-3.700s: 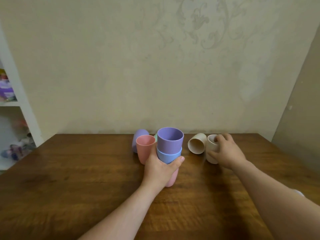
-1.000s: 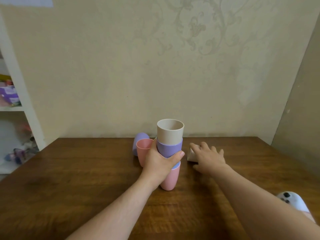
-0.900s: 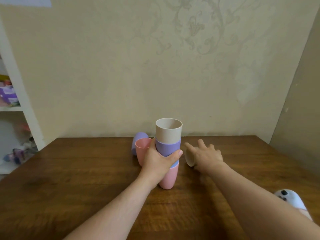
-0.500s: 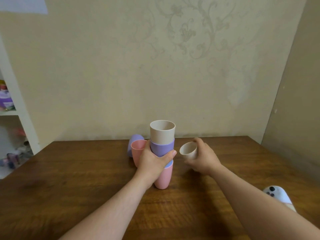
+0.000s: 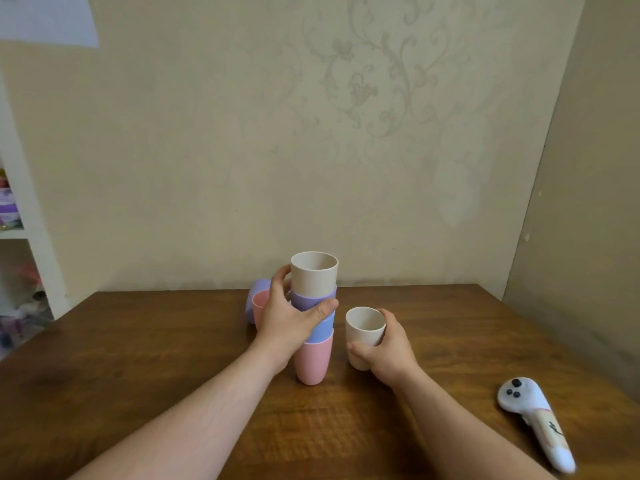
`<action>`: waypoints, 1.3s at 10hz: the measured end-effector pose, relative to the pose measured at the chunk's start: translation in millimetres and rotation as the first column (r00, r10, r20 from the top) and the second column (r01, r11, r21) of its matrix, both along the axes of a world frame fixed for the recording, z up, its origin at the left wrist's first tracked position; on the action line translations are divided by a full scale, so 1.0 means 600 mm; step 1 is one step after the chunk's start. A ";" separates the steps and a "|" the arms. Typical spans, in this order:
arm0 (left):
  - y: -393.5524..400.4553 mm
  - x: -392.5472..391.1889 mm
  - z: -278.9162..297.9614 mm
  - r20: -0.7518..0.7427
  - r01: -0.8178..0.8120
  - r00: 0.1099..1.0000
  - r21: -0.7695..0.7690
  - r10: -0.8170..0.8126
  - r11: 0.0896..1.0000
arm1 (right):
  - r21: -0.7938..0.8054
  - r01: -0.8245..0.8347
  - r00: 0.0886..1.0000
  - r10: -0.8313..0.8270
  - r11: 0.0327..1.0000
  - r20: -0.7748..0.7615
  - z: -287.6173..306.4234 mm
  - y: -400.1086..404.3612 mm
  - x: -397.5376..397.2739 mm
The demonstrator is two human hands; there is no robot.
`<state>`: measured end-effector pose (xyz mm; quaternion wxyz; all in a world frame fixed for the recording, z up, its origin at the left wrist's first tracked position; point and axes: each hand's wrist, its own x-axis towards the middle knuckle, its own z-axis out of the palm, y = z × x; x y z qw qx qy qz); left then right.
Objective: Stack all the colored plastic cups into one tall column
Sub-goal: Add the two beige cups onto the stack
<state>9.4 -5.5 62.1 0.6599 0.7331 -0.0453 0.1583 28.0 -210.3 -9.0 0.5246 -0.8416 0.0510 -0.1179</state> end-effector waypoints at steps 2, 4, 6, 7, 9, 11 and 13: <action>-0.014 0.004 0.045 -0.017 0.001 1.000 0.030 -0.001 1.000 | -0.009 0.004 1.000 -0.004 1.000 -0.003 -0.002 0.007 -0.016; -0.016 0.005 0.035 -0.054 0.000 0.999 0.049 0.003 0.999 | 0.109 0.023 0.998 -0.017 0.994 -0.058 0.024 -0.003 -0.025; -0.023 -0.005 0.046 -0.104 0.024 0.994 -0.107 -0.035 0.994 | 0.324 0.038 0.979 -0.099 0.945 0.176 0.200 0.008 -0.025; -0.025 -0.002 0.048 -0.109 0.050 0.992 -0.156 -0.067 0.987 | 0.342 -0.054 0.943 -0.065 0.938 0.327 0.306 0.029 -0.024; -0.018 0.007 0.053 -0.095 0.041 0.994 -0.084 -0.048 0.996 | 0.195 -0.264 0.901 0.169 0.944 0.400 0.366 0.087 -0.026; -0.018 -0.010 0.048 -0.054 0.064 0.997 0.030 -0.062 0.998 | 0.073 -0.333 0.921 0.307 0.940 0.240 0.261 0.119 -0.013; -0.003 0.038 -0.084 -0.123 -0.045 0.992 -0.154 0.026 0.987 | 0.223 -0.394 0.910 0.343 0.892 0.234 0.218 0.124 -0.017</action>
